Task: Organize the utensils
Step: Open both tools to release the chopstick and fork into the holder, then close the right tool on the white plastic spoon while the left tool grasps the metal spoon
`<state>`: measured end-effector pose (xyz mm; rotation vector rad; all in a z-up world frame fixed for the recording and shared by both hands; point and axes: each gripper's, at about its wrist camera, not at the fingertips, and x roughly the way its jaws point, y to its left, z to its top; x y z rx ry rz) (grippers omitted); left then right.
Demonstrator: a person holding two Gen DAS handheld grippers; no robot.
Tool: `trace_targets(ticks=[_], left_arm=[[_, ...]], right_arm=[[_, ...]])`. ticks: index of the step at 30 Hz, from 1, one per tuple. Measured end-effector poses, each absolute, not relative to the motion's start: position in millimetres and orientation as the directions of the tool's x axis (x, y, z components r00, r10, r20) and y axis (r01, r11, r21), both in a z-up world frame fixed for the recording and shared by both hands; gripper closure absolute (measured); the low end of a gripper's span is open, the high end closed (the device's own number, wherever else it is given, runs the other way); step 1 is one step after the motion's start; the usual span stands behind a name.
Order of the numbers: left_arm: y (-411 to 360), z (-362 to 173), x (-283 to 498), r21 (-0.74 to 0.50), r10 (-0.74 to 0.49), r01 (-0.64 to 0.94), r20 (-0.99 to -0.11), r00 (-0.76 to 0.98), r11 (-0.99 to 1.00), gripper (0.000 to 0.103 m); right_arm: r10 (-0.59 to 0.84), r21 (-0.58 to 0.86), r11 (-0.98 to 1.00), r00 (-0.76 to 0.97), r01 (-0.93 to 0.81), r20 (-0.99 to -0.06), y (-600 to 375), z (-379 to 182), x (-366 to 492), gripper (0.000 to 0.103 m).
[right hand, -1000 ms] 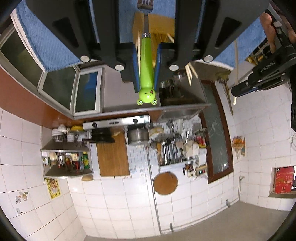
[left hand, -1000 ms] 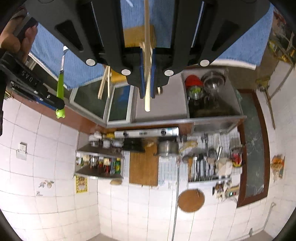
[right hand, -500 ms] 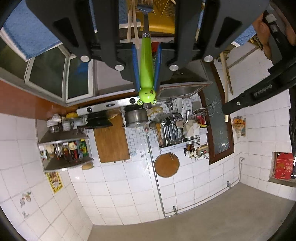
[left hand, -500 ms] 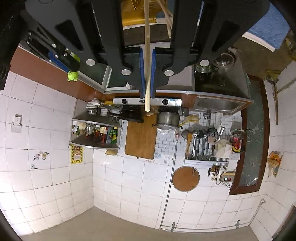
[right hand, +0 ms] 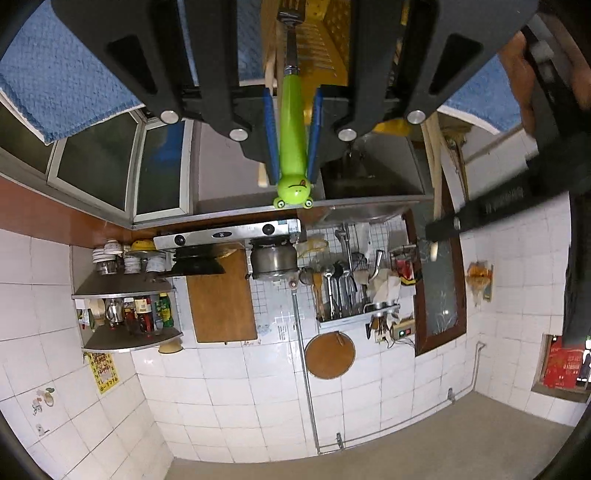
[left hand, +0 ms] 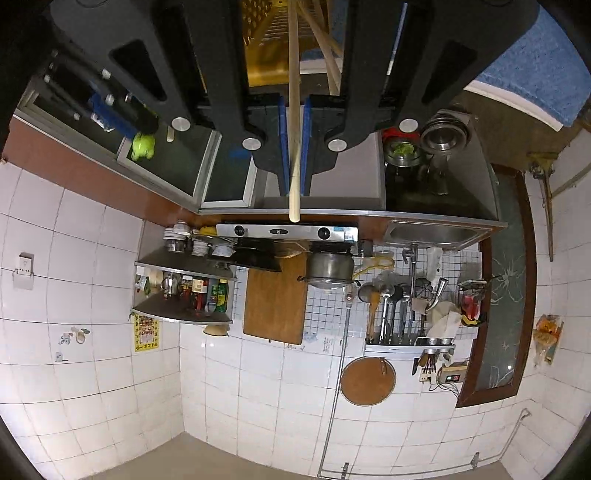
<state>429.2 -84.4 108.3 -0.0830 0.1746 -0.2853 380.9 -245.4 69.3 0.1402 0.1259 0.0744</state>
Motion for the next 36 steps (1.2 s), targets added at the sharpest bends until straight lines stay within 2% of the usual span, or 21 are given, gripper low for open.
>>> trace_targets(ticks=[4, 9, 13, 15, 16, 17, 18, 20, 22, 25, 26, 28, 36], left_arm=[[-82, 107, 427, -0.102, -0.293, 0.28, -0.164, 0.942, 0.955, 0.099], [-84, 84, 420, -0.06, -0.281, 0.274, -0.215, 0.935, 0.96, 0.098], [-81, 75, 418, -0.07, -0.281, 0.273, -0.305, 0.91, 0.96, 0.096], [-78, 69, 413, -0.062, -0.268, 0.263, -0.34, 0.902, 0.963, 0.088], [-74, 67, 408, -0.06, -0.263, 0.259, -0.353, 0.898, 0.964, 0.076], [-71, 68, 405, -0.064, -0.259, 0.253, -0.356, 0.898, 0.965, 0.064], [-65, 68, 397, -0.073, -0.253, 0.244, -0.356, 0.9, 0.967, 0.06], [-53, 72, 383, -0.092, -0.248, 0.231, -0.364, 0.898, 0.969, 0.039], [-38, 74, 368, -0.106, -0.24, 0.215, -0.391, 0.888, 0.971, 0.027], [-18, 70, 352, -0.123, -0.237, 0.203, -0.451, 0.861, 0.971, 0.009], [-11, 67, 346, -0.126, -0.229, 0.192, -0.465, 0.855, 0.973, 0.005], [4, 55, 336, -0.134, -0.214, 0.168, -0.523, 0.825, 0.977, 0.005], [39, -5, 310, -0.14, -0.175, 0.108, -0.671, 0.721, 0.984, 0.005]], right_arm=[[0.083, 0.15, 0.987, 0.987, -0.062, -0.136, -248, 62, 378, 0.087], [0.09, 0.143, 0.988, 0.977, -0.063, -0.192, -250, 50, 378, 0.087], [0.102, 0.154, 0.986, 0.959, -0.062, -0.265, -254, 45, 383, 0.085], [0.091, 0.156, 0.986, 0.958, -0.049, -0.273, -256, 47, 376, 0.058], [0.089, 0.161, 0.986, 0.96, -0.047, -0.266, -256, 49, 370, 0.053], [0.089, 0.162, 0.986, 0.961, -0.047, -0.261, -257, 52, 364, 0.053], [0.088, 0.158, 0.986, 0.961, -0.047, -0.262, -257, 55, 358, 0.053], [0.079, 0.142, 0.989, 0.956, -0.04, -0.282, -256, 61, 346, 0.053], [0.073, 0.136, 0.99, 0.947, -0.032, -0.312, -254, 63, 336, 0.052], [0.071, 0.121, 0.992, 0.935, -0.03, -0.347, -246, 60, 313, 0.039], [0.07, 0.116, 0.993, 0.933, -0.03, -0.354, -244, 59, 306, 0.036], [0.068, 0.106, 0.994, 0.92, -0.029, -0.386, -236, 51, 293, 0.033], [0.096, 0.092, 0.994, 0.841, -0.056, -0.532, -206, 1, 265, 0.033]])
